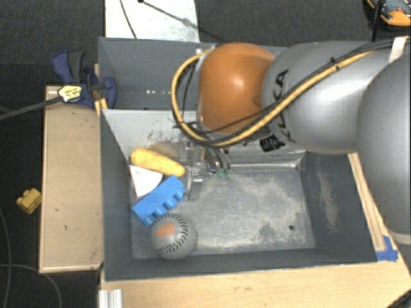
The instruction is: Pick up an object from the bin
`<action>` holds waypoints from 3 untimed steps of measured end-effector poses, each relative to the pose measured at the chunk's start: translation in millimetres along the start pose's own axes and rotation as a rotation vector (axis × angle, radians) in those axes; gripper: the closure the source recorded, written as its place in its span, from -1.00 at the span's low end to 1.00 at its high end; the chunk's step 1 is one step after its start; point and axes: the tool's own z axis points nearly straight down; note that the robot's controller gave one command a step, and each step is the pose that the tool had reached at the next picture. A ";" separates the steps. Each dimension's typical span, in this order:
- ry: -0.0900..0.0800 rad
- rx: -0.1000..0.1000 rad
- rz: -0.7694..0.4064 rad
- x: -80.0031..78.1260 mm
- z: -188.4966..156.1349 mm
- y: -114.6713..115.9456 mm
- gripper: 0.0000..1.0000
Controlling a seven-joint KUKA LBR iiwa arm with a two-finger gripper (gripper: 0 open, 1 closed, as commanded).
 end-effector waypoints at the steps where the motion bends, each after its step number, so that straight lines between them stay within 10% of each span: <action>1: -0.008 -0.001 0.004 -1.7 -4.9 -0.9 -1.00; 3: -0.009 0.000 -0.327 -3.7 69.0 51.2 -1.00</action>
Offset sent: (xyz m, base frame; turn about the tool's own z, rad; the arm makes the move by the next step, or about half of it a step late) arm -0.0006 0.0524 -0.0818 -0.1395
